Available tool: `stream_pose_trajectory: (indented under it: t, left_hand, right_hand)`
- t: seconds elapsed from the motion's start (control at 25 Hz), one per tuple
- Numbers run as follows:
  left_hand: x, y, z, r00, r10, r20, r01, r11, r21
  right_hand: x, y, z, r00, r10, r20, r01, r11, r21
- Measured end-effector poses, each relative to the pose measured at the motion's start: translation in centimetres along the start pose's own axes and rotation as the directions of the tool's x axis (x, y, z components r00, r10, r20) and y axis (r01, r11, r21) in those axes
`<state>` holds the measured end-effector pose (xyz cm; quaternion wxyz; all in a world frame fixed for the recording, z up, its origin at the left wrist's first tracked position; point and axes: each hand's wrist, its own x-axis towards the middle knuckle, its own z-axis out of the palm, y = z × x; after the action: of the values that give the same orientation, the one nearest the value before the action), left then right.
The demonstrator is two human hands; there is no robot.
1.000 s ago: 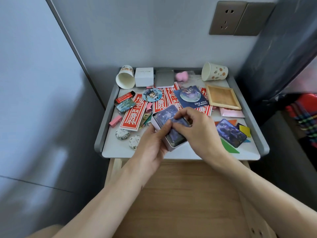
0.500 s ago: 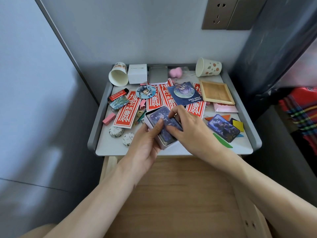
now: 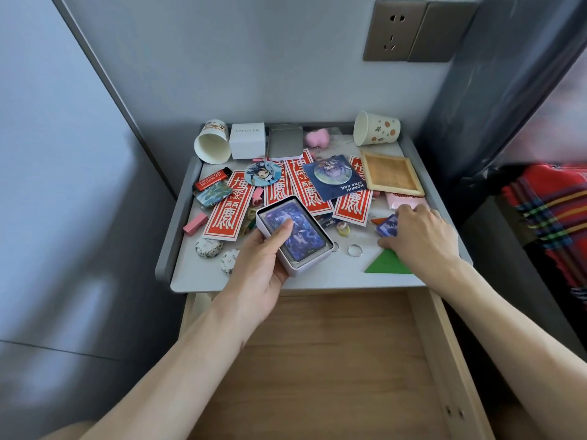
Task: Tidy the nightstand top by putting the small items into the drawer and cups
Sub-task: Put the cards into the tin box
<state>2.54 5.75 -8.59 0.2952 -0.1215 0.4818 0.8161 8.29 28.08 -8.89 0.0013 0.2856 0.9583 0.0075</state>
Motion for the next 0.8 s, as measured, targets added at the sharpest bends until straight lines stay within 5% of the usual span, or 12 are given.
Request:
stream_pose_trajectory:
  t: [0.2, 0.32, 0.44, 0.6, 0.8]
  left_hand:
    - [-0.2, -0.2, 0.2, 1.0, -0.011, 0.01, 0.011, 1.0, 0.013]
    - [0.0, -0.1, 0.2, 1.0, -0.013, 0.028, 0.012, 0.999, 0.03]
    - [0.3, -0.3, 0.2, 0.998, -0.028, 0.052, 0.028, 1.0, 0.007]
    - [0.2, -0.6, 0.4, 0.99, -0.031, 0.137, 0.035, 0.999, -0.03]
    - [0.1, -0.7, 0.2, 0.986, -0.019, 0.166, 0.015, 1.0, 0.022]
  right_hand:
    - [0.9, 0.2, 0.3, 0.999, 0.037, 0.037, -0.04, 0.996, 0.078]
    - [0.6, -0.4, -1.3, 0.995, 0.006, -0.097, 0.018, 0.969, 0.246]
    - [-0.9, -3.1, -4.1, 0.992, -0.108, -0.066, 0.125, 0.774, 0.621]
    - [-2.1, -6.5, -4.0, 0.97, -0.223, 0.091, 0.033, 0.498, 0.867]
    - [-2.2, -6.9, -3.7, 0.987, -0.163, 0.014, 0.062, 0.45, 0.891]
